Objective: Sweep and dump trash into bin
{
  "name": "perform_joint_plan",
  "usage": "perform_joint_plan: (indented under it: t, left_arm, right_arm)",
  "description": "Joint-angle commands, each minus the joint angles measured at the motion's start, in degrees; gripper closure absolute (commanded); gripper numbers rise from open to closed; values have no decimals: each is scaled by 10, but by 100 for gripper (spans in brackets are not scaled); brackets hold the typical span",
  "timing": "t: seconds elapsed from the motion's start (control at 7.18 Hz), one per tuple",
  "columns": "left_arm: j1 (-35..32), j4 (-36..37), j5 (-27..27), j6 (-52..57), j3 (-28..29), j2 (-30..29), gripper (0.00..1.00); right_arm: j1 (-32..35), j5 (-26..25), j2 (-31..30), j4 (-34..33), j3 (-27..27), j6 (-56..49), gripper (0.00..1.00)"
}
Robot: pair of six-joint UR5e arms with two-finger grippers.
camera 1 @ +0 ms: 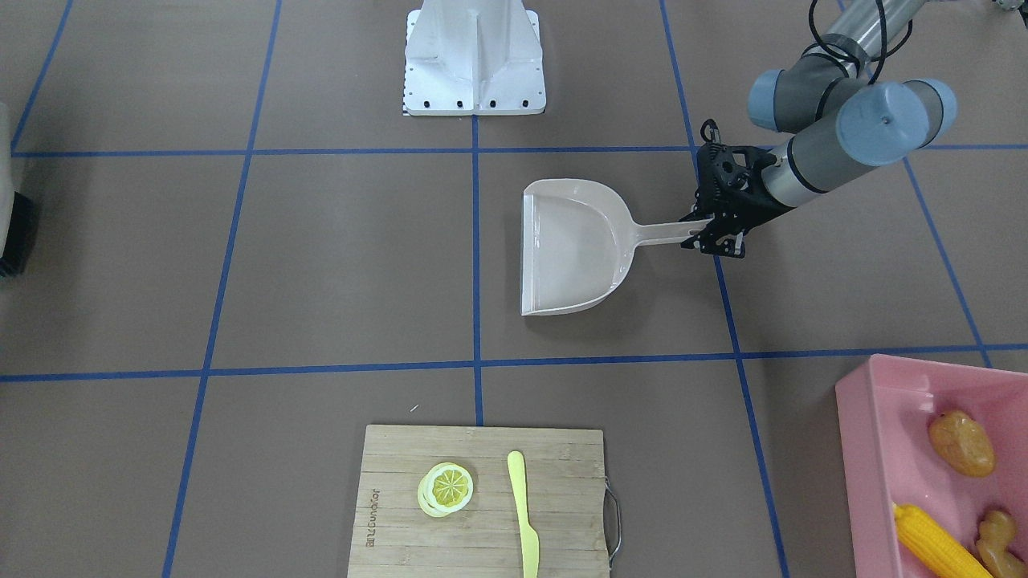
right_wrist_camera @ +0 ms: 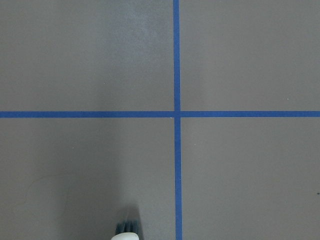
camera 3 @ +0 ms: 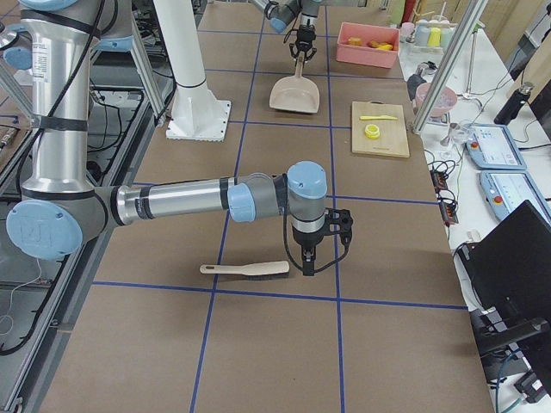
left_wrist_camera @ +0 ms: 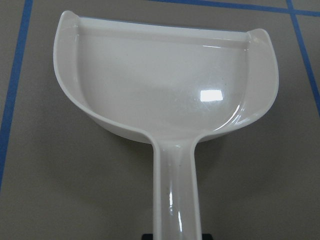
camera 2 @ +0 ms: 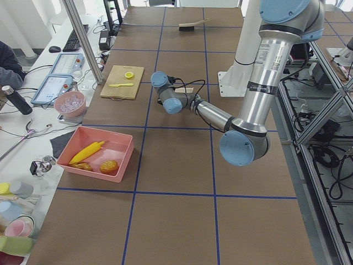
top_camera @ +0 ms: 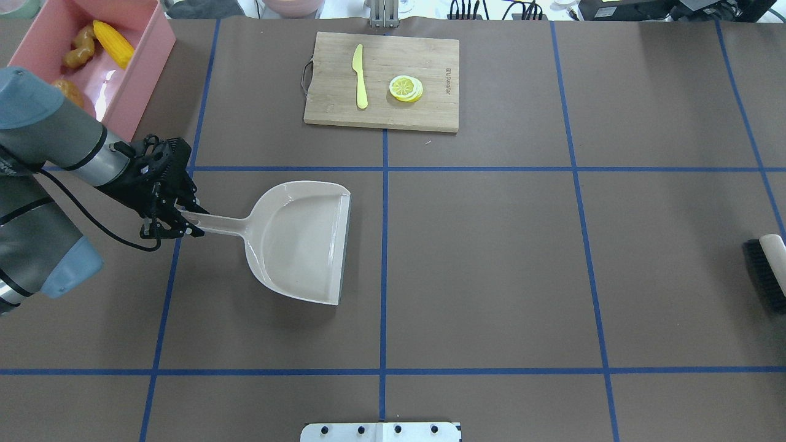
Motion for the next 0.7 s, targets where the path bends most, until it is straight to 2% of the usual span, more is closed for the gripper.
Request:
perform_joint_plan:
  t: [0.0, 0.28, 0.56]
  left_arm:
    - [0, 3, 14, -2, 1, -4, 1]
    - [-3, 2, 11, -5, -7, -5, 1]
    - [-31, 9, 11, -7, -42, -1, 1]
  right_arm:
    - [1, 4, -5, 0, 0, 1, 0]
    - [3, 7, -17, 0, 2, 0, 0]
    - [3, 7, -17, 0, -3, 2, 0]
